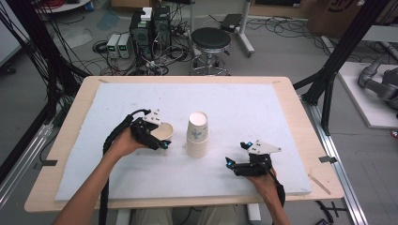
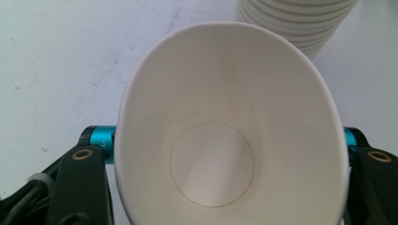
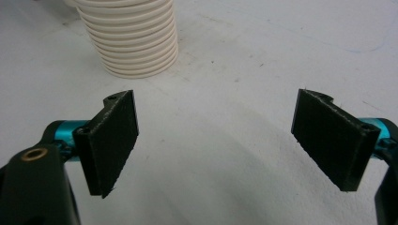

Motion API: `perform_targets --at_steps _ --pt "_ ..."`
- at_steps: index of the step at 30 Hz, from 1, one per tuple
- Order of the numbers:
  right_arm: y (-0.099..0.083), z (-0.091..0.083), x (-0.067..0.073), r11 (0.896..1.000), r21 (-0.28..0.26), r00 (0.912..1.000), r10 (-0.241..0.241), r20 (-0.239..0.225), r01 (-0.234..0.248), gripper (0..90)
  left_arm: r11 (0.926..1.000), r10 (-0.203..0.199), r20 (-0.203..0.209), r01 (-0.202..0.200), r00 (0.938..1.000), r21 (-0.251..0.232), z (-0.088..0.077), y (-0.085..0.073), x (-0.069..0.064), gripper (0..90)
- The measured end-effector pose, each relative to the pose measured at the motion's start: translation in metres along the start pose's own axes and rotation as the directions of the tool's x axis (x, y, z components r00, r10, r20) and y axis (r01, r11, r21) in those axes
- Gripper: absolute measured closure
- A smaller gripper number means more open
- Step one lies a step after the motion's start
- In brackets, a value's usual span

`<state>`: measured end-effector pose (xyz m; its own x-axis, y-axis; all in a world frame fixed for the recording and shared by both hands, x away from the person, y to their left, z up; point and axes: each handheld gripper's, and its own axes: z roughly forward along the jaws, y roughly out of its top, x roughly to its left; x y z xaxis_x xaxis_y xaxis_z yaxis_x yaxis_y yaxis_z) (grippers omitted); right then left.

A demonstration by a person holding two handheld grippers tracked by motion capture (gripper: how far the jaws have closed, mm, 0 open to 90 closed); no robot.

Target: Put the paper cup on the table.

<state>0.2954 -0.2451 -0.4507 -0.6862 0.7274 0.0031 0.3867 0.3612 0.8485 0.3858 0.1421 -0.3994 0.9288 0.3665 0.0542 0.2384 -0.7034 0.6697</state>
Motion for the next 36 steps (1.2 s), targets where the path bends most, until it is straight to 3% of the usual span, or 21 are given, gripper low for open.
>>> perform_targets --at_steps 7,15,18,21,23,25,29,31,33,36 --pt "0.0 0.0 0.0 1.0 -0.005 1.0 -0.001 -0.002 0.001 15.7 0.9991 -0.01 0.019 0.009 0.9998 0.041 0.01 -0.001 0.001 32.2" --pt "0.0 0.0 0.0 1.0 0.001 1.0 0.005 -0.002 -0.005 15.7 0.9986 -0.033 0.019 0.032 0.9993 0.043 0.011 -0.002 0.002 31.3" --pt "0.0 0.0 0.0 1.0 0.002 1.0 0.005 -0.002 -0.005 15.7 0.9979 -0.041 0.02 0.04 0.9989 0.051 0.012 -0.003 0.003 26.7" --pt "0.0 0.0 -0.001 1.0 -0.001 1.0 0.005 -0.002 -0.005 15.7 0.9978 -0.049 0.023 0.048 0.9986 0.047 0.012 -0.003 0.005 16.7" --pt "0.0 0.0 -0.001 1.0 -0.002 1.0 0.004 -0.002 -0.004 15.7 0.9985 -0.031 0.023 0.029 0.9993 0.046 0.011 -0.003 0.006 14.9" --pt "0.0 0.0 -0.001 1.0 -0.001 1.0 0.004 -0.003 -0.004 15.7 0.9987 -0.039 0.023 0.039 0.9989 0.033 0.01 -0.003 0.005 11.7" --pt "0.0 0.0 -0.001 1.0 0.002 0.9999 0.009 -0.004 -0.009 15.7 0.9983 -0.043 0.026 0.042 0.9987 0.04 0.008 -0.006 0.006 11.4" --pt "0.0 0.0 -0.001 1.0 -0.001 1.0 0.006 -0.005 -0.006 15.7 0.9987 -0.049 0.033 0.049 0.9983 0.018 0.007 -0.008 0.005 11.3" --pt "0.0 0.0 -0.001 1.0 0.003 0.9999 0.013 -0.007 -0.013 15.7 0.9991 -0.042 0.011 0.042 0.9991 -0.01 0.007 -0.015 0.002 11.3" --pt "0.0 0.0 -0.001 1.0 0.001 1.0 0.007 -0.007 -0.007 15.7 0.9974 -0.07 0.01 0.07 0.9975 -0.014 0.005 -0.025 0.001 11.3"
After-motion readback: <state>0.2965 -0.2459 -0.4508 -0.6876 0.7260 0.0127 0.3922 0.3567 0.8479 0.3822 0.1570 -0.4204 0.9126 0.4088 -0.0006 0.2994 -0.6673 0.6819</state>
